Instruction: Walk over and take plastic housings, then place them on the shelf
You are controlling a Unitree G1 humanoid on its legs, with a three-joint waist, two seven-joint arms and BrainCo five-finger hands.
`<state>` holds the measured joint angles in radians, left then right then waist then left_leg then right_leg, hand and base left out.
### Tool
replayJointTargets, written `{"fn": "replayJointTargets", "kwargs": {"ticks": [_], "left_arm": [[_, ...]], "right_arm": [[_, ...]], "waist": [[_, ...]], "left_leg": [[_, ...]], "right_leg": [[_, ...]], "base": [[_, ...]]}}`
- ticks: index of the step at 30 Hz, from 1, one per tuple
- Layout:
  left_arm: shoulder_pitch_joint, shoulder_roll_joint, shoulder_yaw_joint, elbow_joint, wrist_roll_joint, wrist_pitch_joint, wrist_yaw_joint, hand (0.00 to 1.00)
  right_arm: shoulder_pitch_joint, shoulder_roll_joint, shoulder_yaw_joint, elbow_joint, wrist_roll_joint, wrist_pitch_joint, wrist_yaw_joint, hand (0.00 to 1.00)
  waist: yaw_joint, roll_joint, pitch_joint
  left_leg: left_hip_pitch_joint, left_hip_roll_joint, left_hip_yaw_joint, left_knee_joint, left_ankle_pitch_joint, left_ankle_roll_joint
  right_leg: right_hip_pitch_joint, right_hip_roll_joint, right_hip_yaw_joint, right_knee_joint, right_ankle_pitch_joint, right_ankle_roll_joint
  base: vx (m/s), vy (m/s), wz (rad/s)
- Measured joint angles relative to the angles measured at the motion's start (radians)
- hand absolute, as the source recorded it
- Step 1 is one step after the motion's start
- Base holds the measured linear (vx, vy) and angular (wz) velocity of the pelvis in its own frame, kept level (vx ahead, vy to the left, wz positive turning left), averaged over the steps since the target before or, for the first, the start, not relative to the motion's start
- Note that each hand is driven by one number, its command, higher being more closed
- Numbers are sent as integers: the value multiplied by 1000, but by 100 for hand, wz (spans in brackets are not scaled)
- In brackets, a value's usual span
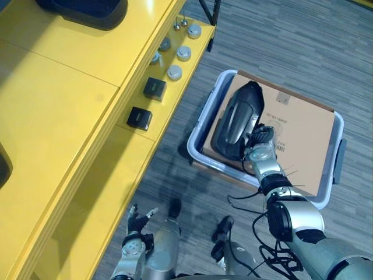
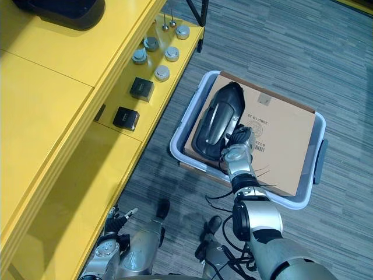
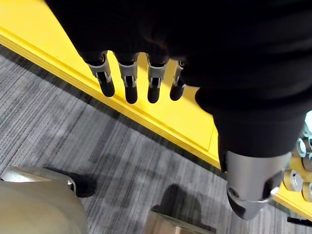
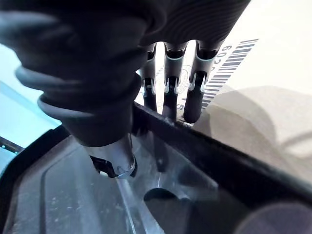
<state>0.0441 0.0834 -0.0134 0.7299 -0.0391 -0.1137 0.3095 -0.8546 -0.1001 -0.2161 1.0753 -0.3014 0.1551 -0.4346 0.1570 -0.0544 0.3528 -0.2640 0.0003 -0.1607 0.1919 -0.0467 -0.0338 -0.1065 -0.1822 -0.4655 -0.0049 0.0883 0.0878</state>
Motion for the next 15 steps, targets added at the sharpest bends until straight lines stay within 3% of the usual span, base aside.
{"fn": "replayJointTargets", "kwargs": {"ticks": [10,15], "left_arm": [[-1,15,-9,9,-31,0,-4,0],[1,28,-16,11,-30,0,-5,0]], "right_arm": [[-4,13,8,14,41,-11,27,100],[2,15,23,-8,57,-22,26,100]], "waist": [[1,-15,-4],[-4,-40,-19]], "left_leg": [[21,13,5,-9,2,-3],[32,8,-3,-45,23,-16]], "right_leg": [[15,7,13,-1,-2,-5],[15,12,9,-13,3,-11]], "base": [[-31,-1,-2],[-16,0,0]]}}
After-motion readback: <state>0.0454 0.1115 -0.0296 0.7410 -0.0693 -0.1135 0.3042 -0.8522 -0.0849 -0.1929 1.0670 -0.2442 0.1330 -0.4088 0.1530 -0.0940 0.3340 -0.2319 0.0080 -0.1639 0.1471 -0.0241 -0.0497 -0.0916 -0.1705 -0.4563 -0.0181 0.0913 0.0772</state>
